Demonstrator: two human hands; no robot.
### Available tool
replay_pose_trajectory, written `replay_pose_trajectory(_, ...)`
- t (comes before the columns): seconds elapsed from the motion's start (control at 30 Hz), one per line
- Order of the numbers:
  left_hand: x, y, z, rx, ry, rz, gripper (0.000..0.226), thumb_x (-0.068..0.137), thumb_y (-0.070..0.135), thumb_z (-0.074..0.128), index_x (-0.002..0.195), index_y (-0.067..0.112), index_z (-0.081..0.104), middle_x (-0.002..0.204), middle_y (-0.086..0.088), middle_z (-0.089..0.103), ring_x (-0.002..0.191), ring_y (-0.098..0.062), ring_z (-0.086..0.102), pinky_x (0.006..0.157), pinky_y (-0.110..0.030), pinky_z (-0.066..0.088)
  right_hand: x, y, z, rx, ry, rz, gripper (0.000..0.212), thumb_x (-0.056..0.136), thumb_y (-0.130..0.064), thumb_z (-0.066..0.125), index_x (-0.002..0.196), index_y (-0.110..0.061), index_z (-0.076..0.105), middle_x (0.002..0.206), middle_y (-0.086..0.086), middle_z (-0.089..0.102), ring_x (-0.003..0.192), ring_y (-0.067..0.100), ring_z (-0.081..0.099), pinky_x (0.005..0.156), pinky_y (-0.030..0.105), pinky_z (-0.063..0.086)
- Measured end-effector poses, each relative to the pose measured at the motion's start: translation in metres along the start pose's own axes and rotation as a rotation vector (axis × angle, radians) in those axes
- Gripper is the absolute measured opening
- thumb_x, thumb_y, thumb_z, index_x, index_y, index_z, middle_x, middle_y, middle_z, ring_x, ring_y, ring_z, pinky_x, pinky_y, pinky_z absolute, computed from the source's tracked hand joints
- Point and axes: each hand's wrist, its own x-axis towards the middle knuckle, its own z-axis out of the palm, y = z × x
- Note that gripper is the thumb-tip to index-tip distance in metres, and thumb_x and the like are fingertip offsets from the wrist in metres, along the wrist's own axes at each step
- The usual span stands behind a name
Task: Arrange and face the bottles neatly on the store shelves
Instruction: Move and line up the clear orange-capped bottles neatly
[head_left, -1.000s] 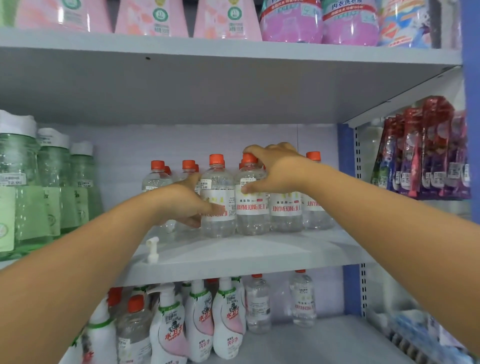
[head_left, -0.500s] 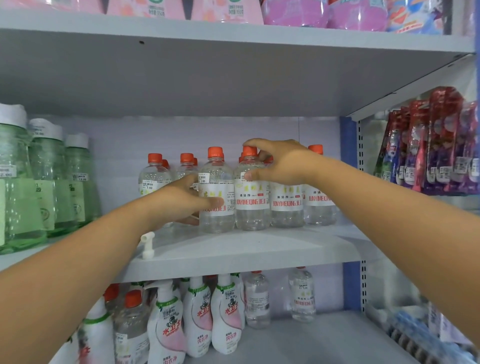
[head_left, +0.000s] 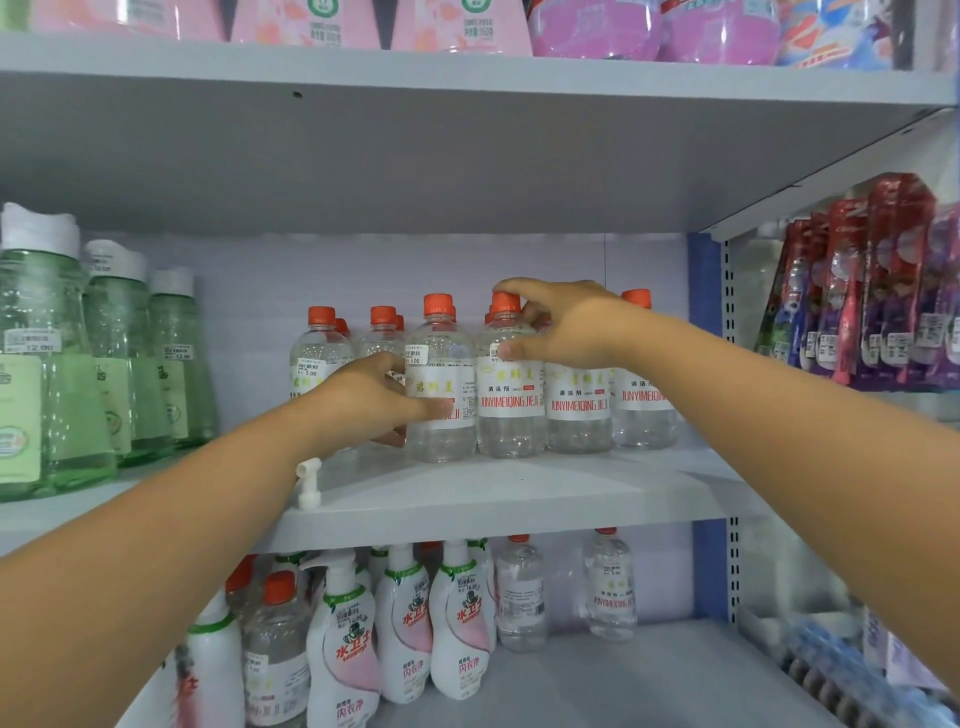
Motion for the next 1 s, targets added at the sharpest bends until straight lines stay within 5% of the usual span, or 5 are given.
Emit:
replay_pose_trajectory(0.33,-0.02,0.014,-0.012,0.035,0.002,0.018,0.078,0.073,0.072,0.072,0.133,0.027,0.053,0.112,0.002,0.073,0.09,-0.017,0.076,0.091,-0.043,0.061,-0.015,-0.01,0.0,-0.039,0.024,0.036,0.085,0.091,-0.065,0.06,0.159,-0.046,0.014,0.152,-0.005,0.05,0.137,0.028,0.046,0.109,0.045,0.046)
replay_pose_trajectory(0.5,-0.107,0.017,-0.031,-0.574,0.655,0.475,0.009,0.1,0.027,0.053,0.102,0.021,0.059,0.092,0.003,0.074,0.072,-0.013,0.069,0.063,-0.028,0.058,-0.107,-0.038,0.017,0.288,0.547,-0.127,0.052,0.1,-0.037,0.06,0.148,-0.026,0.047,0.13,-0.008,0.062,0.123,0.01,0.055,0.102,0.031,0.046)
replay_pose_trajectory(0.6,-0.177,-0.024,0.02,-0.63,0.699,0.652,0.008,0.092,0.021,0.047,0.093,0.02,0.055,0.064,0.005,0.061,0.055,-0.014,0.057,0.051,-0.023,0.045,-0.196,-0.05,0.063,0.581,0.747,-0.357,0.02,0.099,-0.008,0.053,0.116,-0.011,0.064,0.094,0.006,0.069,0.088,0.02,0.067,0.077,0.032,0.054)
replay_pose_trajectory(0.83,-0.139,-0.104,0.178,-0.414,0.202,0.058,0.025,0.091,0.006,0.066,0.096,0.031,0.066,0.092,0.008,0.071,0.083,-0.016,0.067,0.076,-0.035,0.058,-0.207,0.036,0.215,0.736,0.349,0.404,0.026,0.093,-0.005,0.062,0.087,-0.029,0.069,0.086,-0.003,0.072,0.075,0.016,0.065,0.063,0.026,0.052)
replay_pose_trajectory(1.0,-0.057,-0.106,0.213,-0.09,0.087,-0.02,0.027,0.093,0.036,0.066,0.117,0.027,0.057,0.111,0.002,0.065,0.087,-0.02,0.068,0.072,-0.027,0.053,-0.166,0.103,0.237,0.6,-0.03,0.718,0.049,0.096,-0.029,0.064,0.141,-0.018,0.048,0.138,0.008,0.058,0.116,0.025,0.061,0.085,0.026,0.043)
